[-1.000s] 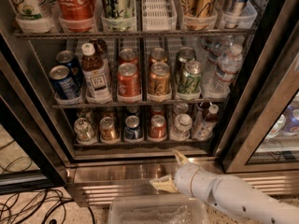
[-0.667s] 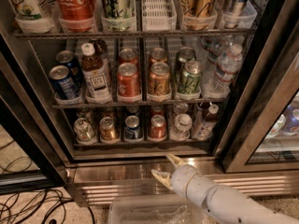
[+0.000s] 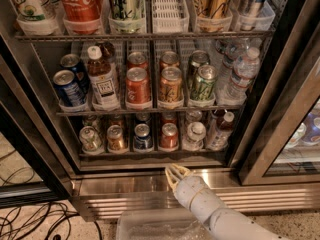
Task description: Pick coke can from bottom shelf of fridge
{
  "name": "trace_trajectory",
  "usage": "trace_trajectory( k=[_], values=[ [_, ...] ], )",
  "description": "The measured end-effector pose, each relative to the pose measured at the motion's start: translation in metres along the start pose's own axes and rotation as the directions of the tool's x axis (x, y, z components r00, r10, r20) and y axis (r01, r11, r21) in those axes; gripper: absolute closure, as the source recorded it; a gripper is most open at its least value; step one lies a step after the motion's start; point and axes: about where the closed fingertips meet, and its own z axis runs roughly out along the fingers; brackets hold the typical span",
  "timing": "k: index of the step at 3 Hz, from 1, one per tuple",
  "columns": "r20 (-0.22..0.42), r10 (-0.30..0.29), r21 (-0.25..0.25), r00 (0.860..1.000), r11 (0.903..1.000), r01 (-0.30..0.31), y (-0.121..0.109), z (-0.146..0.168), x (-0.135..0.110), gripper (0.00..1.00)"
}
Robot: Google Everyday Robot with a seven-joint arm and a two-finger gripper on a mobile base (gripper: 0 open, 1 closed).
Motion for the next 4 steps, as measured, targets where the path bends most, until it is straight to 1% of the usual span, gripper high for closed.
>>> trace_trajectory(
  k=[1, 2, 3, 4],
  values=[
    [0.008, 0.005, 0.024, 1.000, 0.9997, -0.006, -0.007, 0.009, -0.001, 0.52],
    [0.017, 0.024, 0.025, 1.000, 0.9994, -0.025, -0.005, 0.006, -0.002, 0.29],
    [0.075, 0.026, 0.083, 0.997, 0.9960, -0.032, -0.007, 0.013, -0.006, 0.30],
    [0.137, 0.024, 0.188, 0.990, 0.9808, -0.050, -0.013, 0.023, -0.006, 0.36]
  ],
)
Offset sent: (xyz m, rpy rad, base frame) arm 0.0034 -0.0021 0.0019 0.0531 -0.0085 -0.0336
